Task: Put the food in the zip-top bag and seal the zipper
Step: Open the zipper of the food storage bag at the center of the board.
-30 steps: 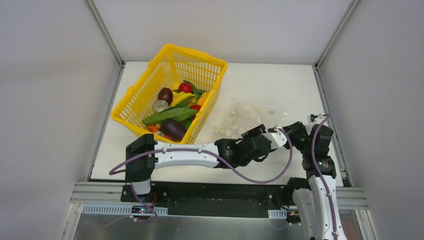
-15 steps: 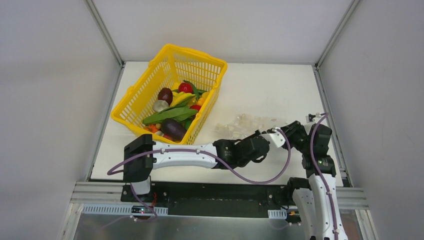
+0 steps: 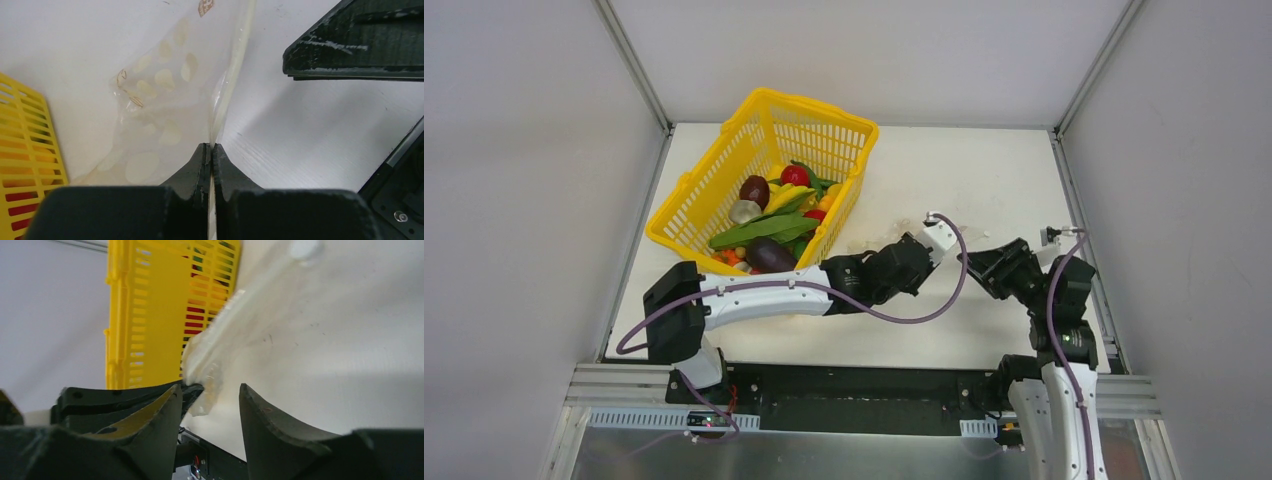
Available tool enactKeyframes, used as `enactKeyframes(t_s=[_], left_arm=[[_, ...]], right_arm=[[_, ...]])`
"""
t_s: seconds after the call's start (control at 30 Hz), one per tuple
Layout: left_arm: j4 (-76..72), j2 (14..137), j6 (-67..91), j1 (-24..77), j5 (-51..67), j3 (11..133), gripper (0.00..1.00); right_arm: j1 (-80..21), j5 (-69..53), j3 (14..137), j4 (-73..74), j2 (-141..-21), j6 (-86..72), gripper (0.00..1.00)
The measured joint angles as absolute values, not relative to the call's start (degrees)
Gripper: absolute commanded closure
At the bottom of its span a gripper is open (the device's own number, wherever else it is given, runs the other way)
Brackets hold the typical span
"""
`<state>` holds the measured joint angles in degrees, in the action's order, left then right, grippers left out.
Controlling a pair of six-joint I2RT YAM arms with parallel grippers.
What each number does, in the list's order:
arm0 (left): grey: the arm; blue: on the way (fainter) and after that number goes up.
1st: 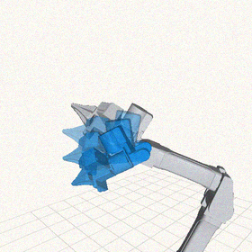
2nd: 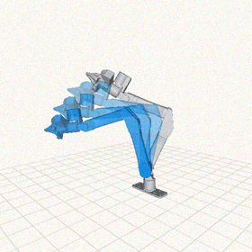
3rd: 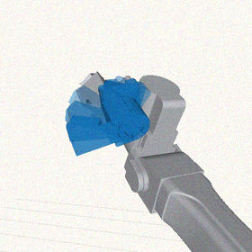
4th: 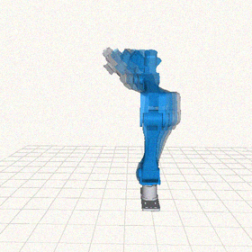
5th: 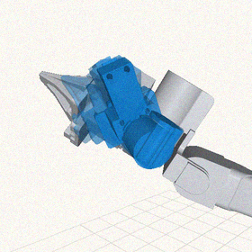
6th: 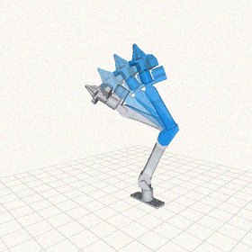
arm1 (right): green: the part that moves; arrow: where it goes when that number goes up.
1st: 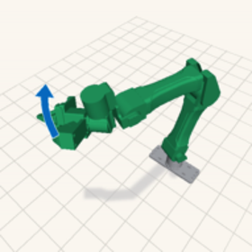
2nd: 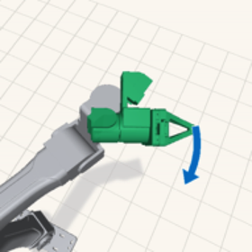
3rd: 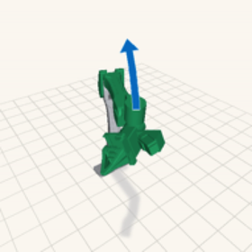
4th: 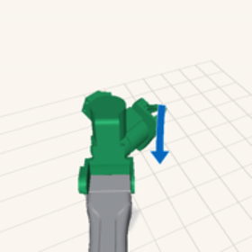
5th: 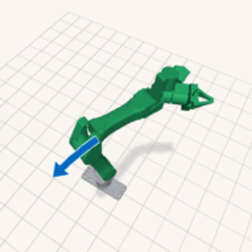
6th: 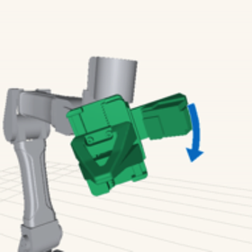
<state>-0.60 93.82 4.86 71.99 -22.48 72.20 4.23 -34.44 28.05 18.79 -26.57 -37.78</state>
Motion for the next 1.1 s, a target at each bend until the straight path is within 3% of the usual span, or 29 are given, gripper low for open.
enactKeyframes(t_s=[0.2,0.33,0.9,1.1], left_arm=[[-0.6,93.8,7.9,72.0,-20.9,72.2,1.00],[-0.6,93.8,9.2,71.9,-19.5,72.2,1.00],[-0.6,92.4,12.7,71.9,-16.8,72.2,1.00],[-0.6,92.4,14.6,71.8,-16.8,72.2,1.00]], right_arm=[[4.2,-35.4,27.4,14.4,-22.1,-41.2,0.56],[4.2,-34.9,26.3,13.0,-23.5,-42.6,0.63],[4.2,-34.8,20.6,5.8,-24.9,-47.9,0.65],[4.2,-36.2,20.3,4.0,-23.8,-47.5,0.61]])
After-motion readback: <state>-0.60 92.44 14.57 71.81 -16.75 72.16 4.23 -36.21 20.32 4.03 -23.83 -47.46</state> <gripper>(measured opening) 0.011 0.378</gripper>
